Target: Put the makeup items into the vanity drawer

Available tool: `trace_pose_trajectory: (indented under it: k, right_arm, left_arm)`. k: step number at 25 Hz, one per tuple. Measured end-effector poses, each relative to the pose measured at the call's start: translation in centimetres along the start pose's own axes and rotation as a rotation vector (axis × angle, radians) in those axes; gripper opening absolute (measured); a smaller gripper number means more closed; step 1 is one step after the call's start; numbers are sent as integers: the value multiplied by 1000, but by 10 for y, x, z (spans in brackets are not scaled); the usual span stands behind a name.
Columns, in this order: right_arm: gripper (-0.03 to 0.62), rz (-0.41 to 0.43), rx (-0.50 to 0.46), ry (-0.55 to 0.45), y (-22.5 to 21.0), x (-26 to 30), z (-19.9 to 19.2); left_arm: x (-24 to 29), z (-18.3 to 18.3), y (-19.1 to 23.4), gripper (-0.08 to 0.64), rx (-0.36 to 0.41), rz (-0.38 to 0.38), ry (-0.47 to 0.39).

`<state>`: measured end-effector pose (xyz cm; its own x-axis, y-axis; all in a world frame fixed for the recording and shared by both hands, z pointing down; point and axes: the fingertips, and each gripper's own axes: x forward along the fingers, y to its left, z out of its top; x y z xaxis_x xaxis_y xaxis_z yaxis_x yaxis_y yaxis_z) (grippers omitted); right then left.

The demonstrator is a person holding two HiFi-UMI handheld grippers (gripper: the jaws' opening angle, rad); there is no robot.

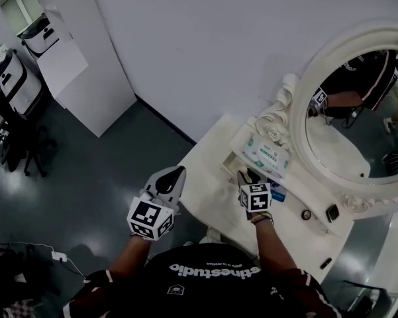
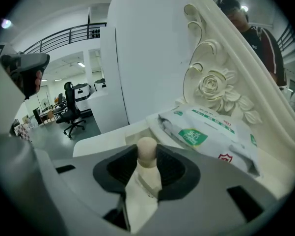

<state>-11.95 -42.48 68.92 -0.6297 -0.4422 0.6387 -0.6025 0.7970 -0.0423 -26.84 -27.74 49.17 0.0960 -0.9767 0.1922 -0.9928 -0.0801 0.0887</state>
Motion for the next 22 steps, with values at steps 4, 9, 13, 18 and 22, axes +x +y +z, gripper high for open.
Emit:
trace_pose_trajectory:
  k: [4, 9, 13, 18, 22]
  right_arm:
    - [131, 9, -5, 13, -1, 5, -4]
    - [141, 20, -4, 26, -2, 8, -10]
    - [160, 24, 6, 21, -1, 5, -12]
    - [164, 21, 13, 13, -1, -2, -12]
    - [164, 14, 20, -5, 1, -12, -10]
  left_arm:
    - [1, -1, -2, 6, 14, 7, 12]
    - [-1, -1, -3, 6, 21, 13, 15]
    - [-4, 0, -6, 6, 27, 10, 13]
    - [-5, 0, -11, 6, 29, 1, 15]
    - [-8, 2, -16, 6, 32, -13, 7]
